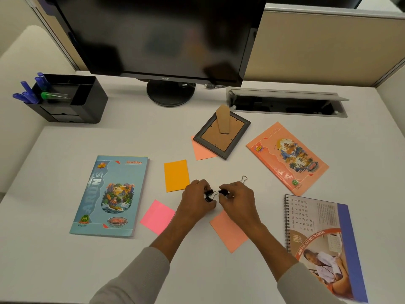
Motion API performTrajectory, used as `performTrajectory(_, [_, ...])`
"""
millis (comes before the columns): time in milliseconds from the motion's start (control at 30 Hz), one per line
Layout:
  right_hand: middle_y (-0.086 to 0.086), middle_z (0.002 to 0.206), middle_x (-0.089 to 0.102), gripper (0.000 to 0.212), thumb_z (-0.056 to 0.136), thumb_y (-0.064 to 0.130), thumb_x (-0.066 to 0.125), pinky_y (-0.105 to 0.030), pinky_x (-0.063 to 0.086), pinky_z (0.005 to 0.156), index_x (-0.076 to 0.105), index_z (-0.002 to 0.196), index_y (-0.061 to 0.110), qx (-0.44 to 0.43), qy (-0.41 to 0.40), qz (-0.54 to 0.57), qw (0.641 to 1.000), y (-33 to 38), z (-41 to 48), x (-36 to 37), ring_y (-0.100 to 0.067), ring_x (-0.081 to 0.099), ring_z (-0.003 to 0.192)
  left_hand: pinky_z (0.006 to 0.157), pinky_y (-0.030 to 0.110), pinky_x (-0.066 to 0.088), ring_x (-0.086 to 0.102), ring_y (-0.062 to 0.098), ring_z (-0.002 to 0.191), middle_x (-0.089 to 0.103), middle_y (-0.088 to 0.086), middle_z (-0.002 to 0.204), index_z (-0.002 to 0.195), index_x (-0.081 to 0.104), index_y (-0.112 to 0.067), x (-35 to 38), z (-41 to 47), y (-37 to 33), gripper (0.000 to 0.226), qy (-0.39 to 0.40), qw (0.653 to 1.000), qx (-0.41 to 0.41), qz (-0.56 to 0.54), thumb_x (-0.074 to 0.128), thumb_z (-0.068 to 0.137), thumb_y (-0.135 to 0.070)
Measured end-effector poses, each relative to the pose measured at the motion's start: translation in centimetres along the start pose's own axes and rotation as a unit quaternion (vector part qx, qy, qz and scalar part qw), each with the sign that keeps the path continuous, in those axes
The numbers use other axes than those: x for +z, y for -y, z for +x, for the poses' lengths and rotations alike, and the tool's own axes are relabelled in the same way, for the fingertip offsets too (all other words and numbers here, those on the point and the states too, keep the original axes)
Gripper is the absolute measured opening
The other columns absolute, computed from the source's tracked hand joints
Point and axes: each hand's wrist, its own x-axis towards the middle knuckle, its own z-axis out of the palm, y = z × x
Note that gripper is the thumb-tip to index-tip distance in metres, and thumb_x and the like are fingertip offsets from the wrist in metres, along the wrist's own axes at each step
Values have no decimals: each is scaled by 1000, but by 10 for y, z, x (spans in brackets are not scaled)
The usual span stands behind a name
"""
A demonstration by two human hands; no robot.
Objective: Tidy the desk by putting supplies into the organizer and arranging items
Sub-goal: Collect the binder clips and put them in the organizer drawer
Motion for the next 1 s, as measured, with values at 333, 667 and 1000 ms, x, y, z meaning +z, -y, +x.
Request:
performTrajectory(333, [6, 89, 77, 17, 80, 17, 80, -34, 60, 85, 79, 95, 24, 215, 17, 279, 936, 1, 1, -9, -8, 73, 82, 67, 24, 44, 59, 16, 83, 67, 0, 93, 96, 67, -15, -2, -11, -7, 25, -55, 997, -22, -48, 74, 72, -18])
performTrajectory(667, [-7, 92, 77, 16, 82, 11, 77, -39, 59, 90, 78, 97, 15, 262, 23, 379, 887, -1, 2, 0, -27, 73, 93, 72, 24, 55, 67, 5, 71, 76, -2, 91, 95, 79, -15, -10, -21, -2, 14, -133, 986, -2, -101, 72, 83, -17])
performTrajectory(1000, [-19, 101, 72, 18, 94, -3, 57, -39, 57, 90, 71, 106, -2, 282, 65, 556, 779, 31, 20, 2, -27, 70, 92, 72, 4, 49, 68, -8, 83, 76, -9, 93, 103, 80, -16, -32, -17, -11, 18, -142, 957, -20, -251, 77, 86, -22])
